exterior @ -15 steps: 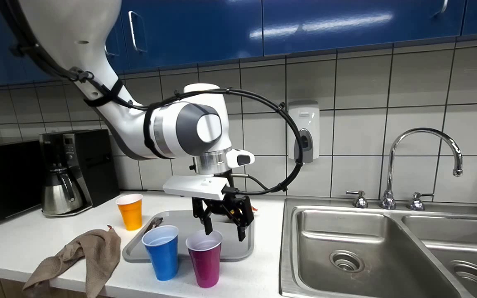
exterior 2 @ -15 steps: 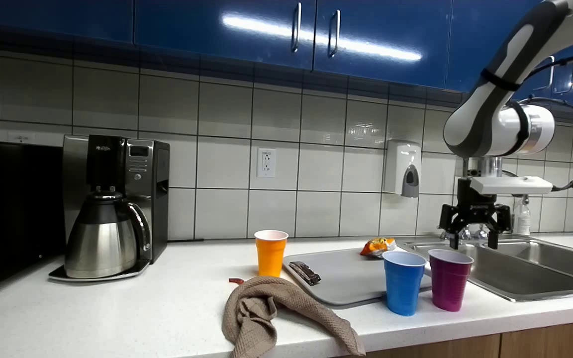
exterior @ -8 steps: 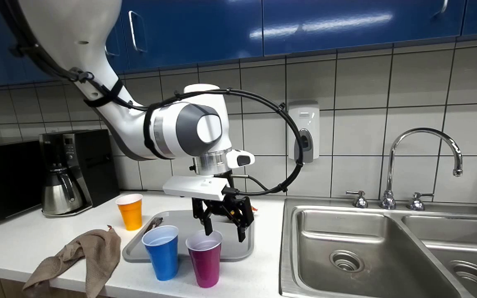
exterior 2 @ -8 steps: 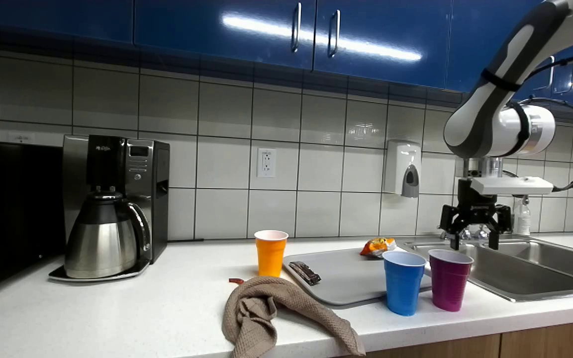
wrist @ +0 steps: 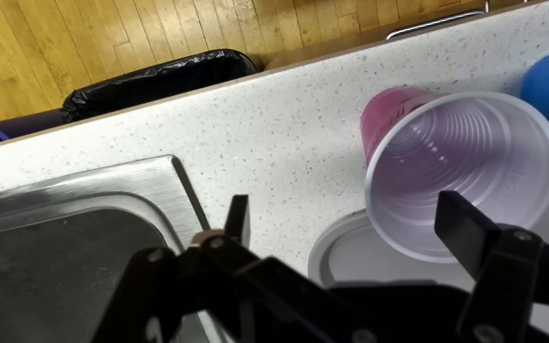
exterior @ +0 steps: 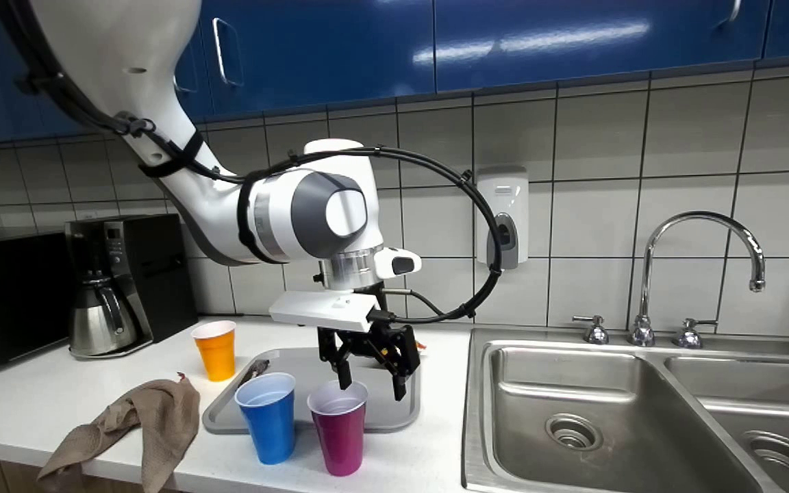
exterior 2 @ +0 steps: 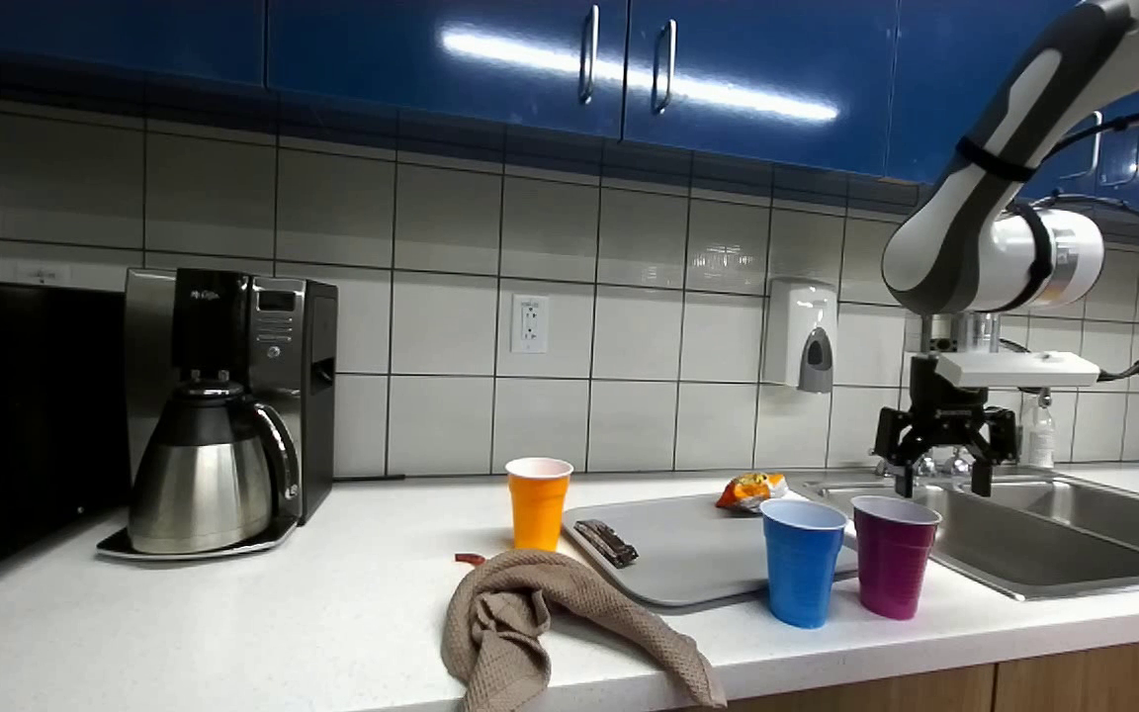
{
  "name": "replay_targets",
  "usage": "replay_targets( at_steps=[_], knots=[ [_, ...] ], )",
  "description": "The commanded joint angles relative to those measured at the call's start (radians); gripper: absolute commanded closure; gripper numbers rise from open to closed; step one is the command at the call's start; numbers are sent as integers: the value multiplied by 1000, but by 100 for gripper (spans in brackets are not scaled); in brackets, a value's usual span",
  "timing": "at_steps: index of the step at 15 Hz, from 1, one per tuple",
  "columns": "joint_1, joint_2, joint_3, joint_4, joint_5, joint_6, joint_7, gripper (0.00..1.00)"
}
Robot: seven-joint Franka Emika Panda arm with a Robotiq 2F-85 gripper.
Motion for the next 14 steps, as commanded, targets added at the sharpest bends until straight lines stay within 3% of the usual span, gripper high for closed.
replay_targets(
  at_steps=[1, 9, 14],
  knots=[
    [-20, 3, 22, 0, 0, 7, -1, 0],
    [-6, 58, 29, 3, 28, 32, -13, 0],
    [1, 123, 43, 4, 28, 121, 10, 0]
  ],
)
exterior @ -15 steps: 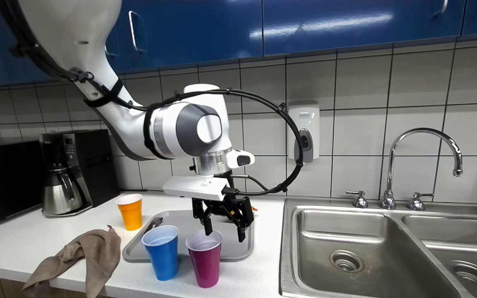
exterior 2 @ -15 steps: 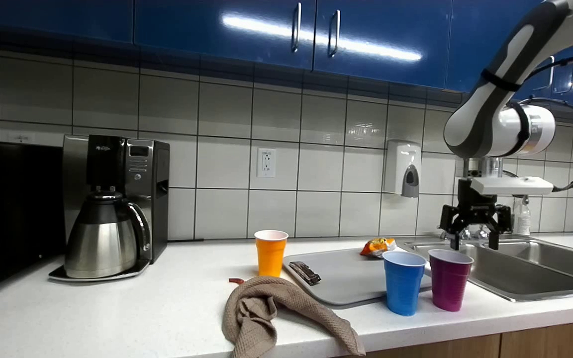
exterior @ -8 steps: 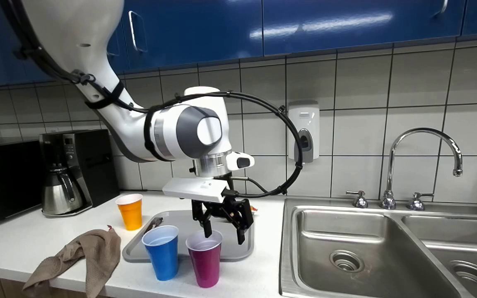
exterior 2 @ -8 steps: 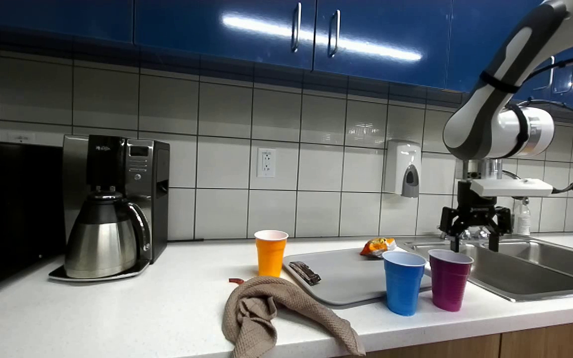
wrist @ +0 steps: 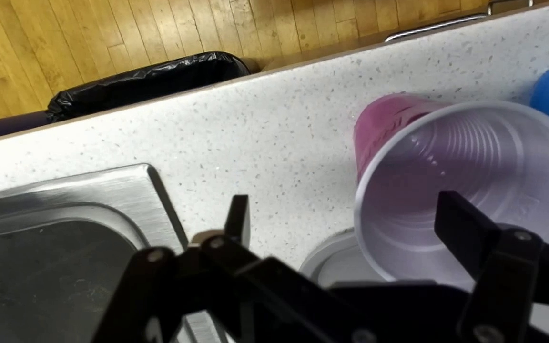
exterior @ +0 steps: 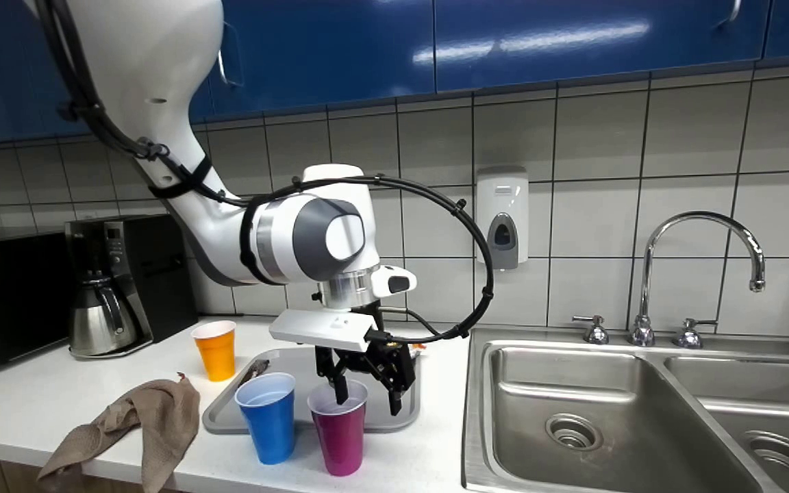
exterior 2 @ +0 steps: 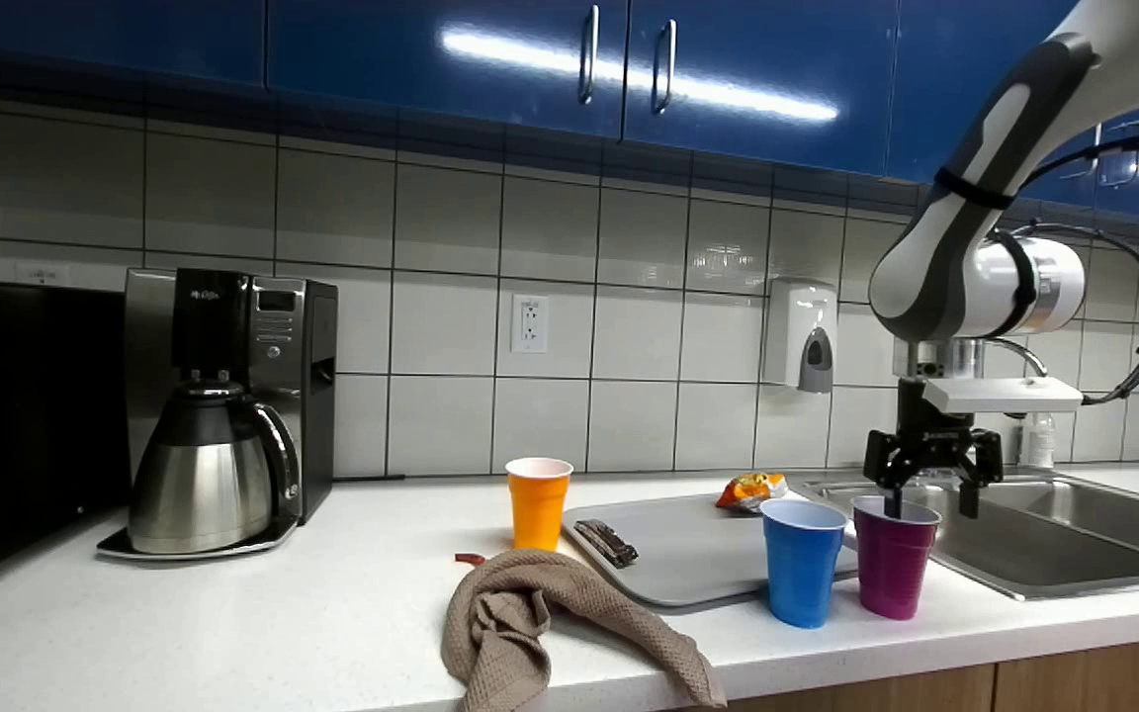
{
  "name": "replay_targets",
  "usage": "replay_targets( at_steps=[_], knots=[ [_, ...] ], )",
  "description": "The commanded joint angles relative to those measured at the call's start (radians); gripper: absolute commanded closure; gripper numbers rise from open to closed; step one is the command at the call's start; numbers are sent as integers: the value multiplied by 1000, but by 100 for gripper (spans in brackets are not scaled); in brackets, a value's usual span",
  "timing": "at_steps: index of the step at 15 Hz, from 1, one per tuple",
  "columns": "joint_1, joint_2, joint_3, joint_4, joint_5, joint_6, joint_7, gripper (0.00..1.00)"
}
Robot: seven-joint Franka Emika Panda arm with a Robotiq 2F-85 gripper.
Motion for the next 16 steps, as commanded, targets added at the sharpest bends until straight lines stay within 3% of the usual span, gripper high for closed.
replay_targets(
  at_steps=[1, 16],
  knots=[
    [-3, 53, 26, 6, 10, 66, 16, 0],
    [0, 74, 32, 4, -20, 78, 23, 0]
  ],
)
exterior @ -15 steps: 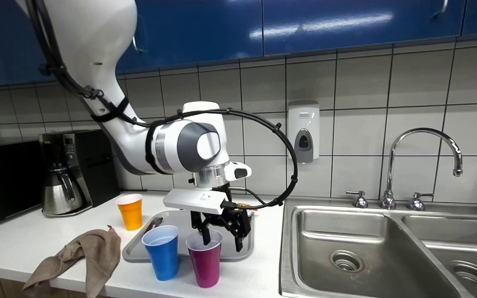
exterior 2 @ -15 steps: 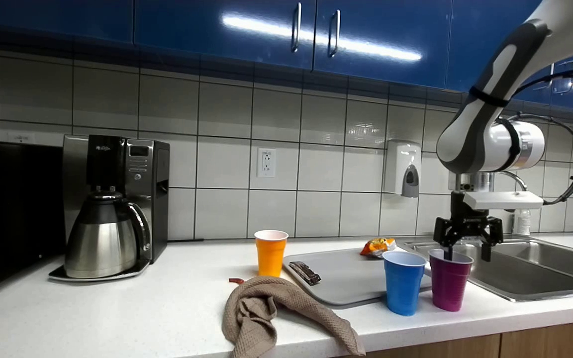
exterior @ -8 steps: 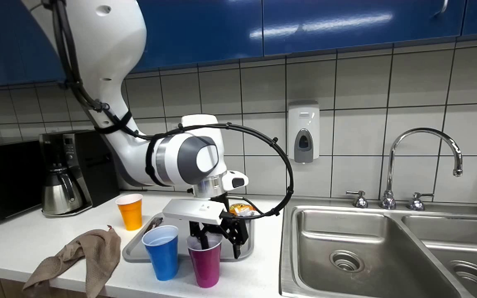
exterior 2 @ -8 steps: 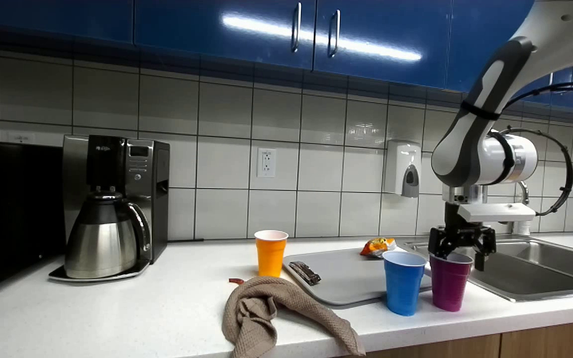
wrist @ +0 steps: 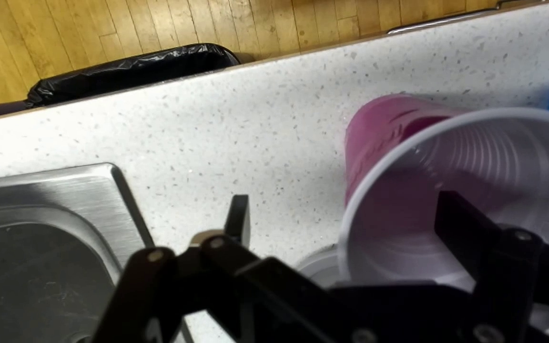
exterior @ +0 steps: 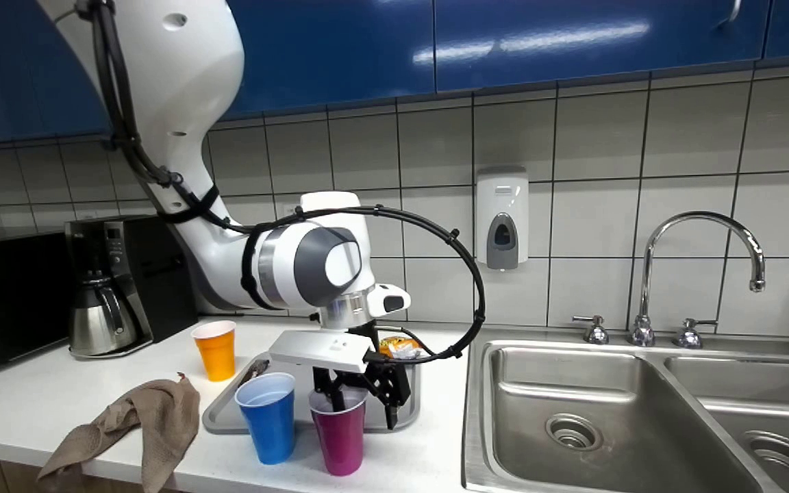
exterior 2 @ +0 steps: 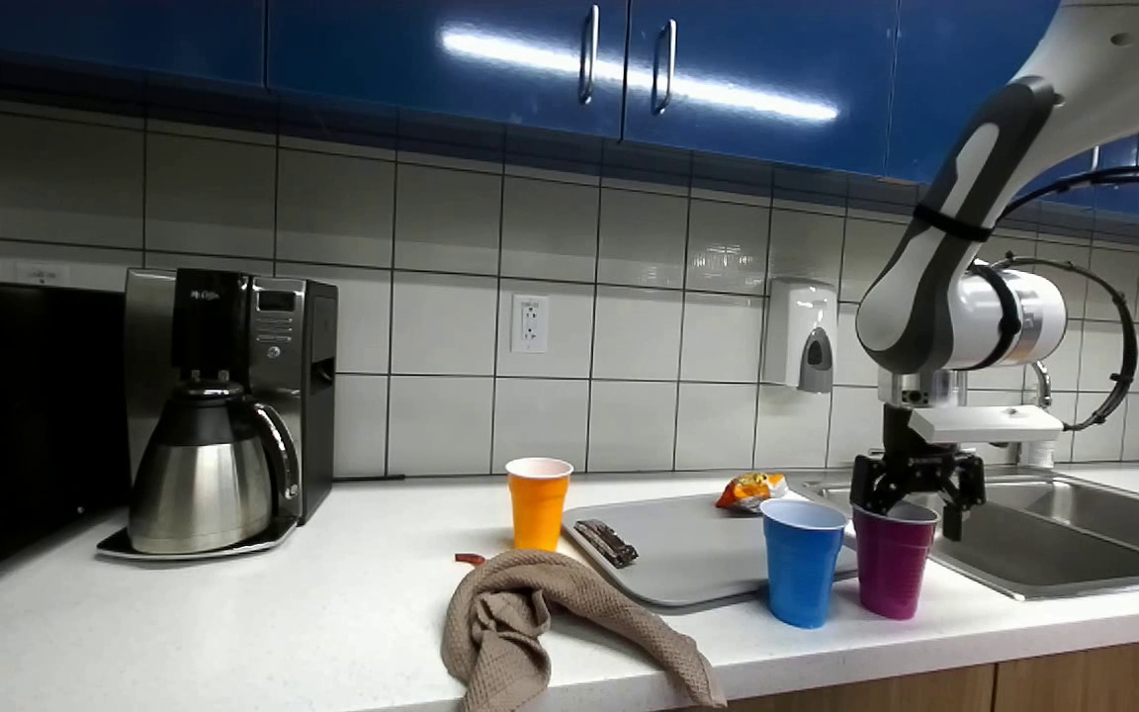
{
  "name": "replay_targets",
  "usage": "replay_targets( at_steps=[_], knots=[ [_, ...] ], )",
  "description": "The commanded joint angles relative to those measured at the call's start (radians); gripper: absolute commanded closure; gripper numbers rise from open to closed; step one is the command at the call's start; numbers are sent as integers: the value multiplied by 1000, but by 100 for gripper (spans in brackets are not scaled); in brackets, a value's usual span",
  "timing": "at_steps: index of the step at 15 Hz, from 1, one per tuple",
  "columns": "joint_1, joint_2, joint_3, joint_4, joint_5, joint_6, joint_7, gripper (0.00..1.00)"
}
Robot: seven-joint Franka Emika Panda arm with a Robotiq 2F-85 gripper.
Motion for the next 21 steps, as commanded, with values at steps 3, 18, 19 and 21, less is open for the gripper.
replay_targets(
  at_steps=[3, 18, 19, 21],
  knots=[
    [-7, -36, 9, -8, -23, -29, 14, 0],
    [-39, -132, 7, -48, -105, -106, 0, 25],
    [-39, -129, 8, -49, -110, -104, 1, 26],
    [-38, -124, 9, -49, -115, -102, 1, 42]
  ],
)
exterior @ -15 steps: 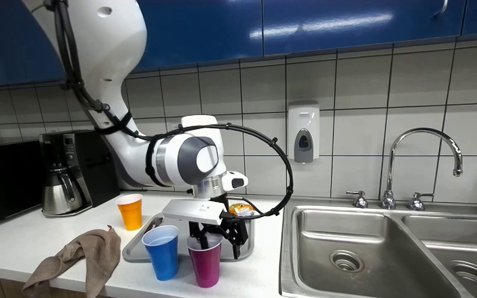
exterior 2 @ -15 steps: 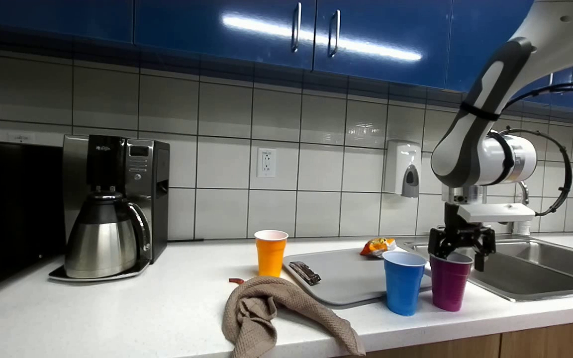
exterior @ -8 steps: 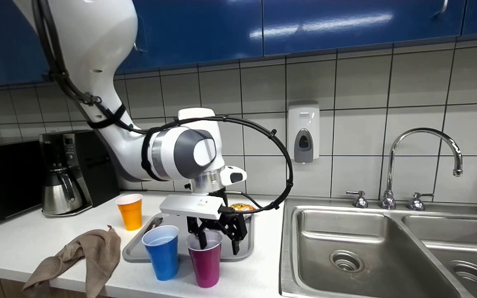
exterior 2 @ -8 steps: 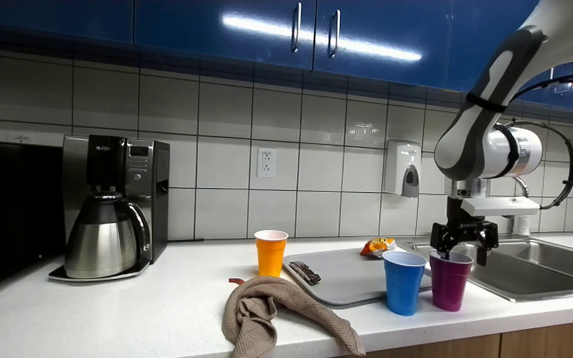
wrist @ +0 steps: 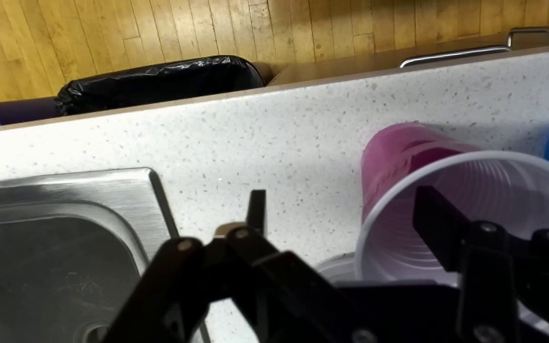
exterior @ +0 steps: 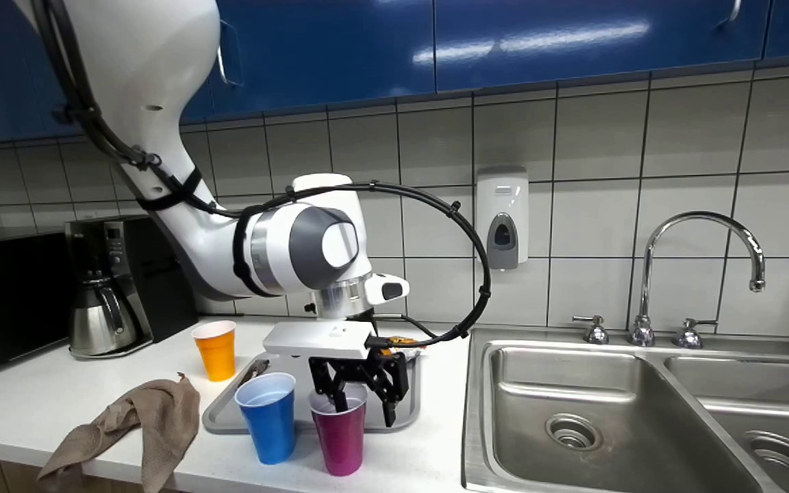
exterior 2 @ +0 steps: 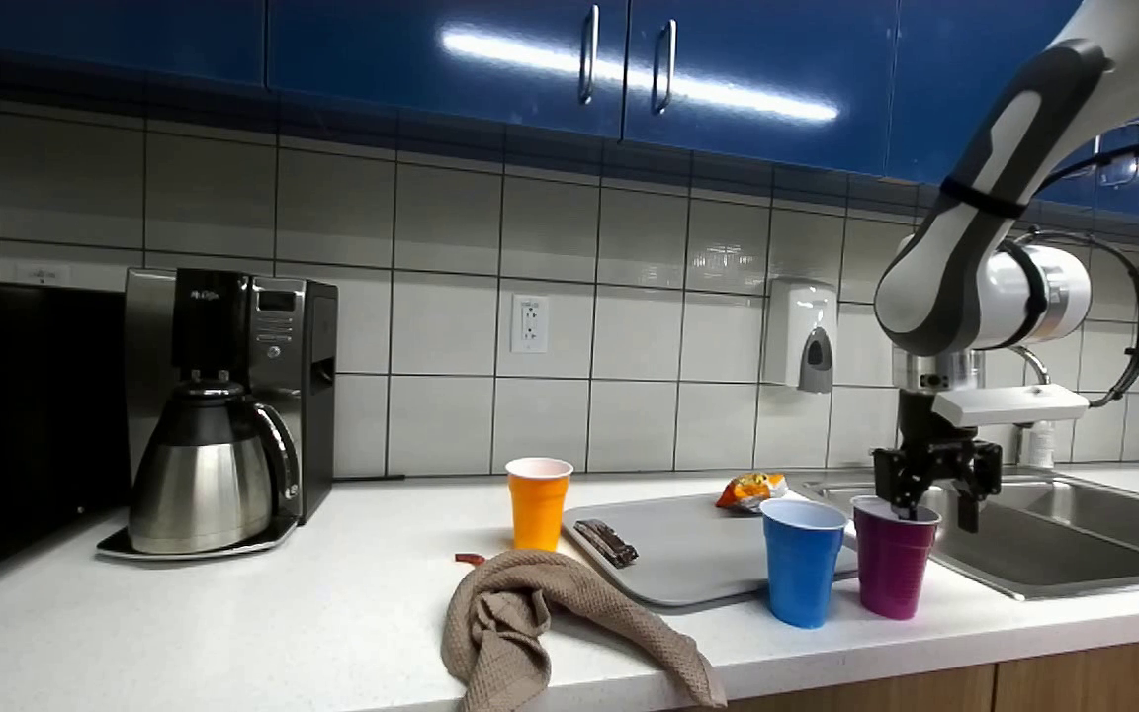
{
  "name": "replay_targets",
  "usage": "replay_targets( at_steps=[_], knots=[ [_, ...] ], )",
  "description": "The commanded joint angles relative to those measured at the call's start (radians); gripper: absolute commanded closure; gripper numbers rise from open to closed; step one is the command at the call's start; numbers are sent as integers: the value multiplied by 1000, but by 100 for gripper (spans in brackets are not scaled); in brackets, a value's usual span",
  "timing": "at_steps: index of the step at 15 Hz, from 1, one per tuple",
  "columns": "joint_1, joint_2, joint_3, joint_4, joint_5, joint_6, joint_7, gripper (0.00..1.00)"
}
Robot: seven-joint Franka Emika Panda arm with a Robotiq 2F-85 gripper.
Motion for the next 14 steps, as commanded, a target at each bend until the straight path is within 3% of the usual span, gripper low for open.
replay_targets(
  at_steps=[1, 8, 14],
  knots=[
    [-18, -27, 11, -13, -35, -24, 8, 51],
    [-11, -17, 15, -17, -25, -24, 9, 100],
    [-8, -31, 16, -19, -17, -25, -4, 98]
  ],
)
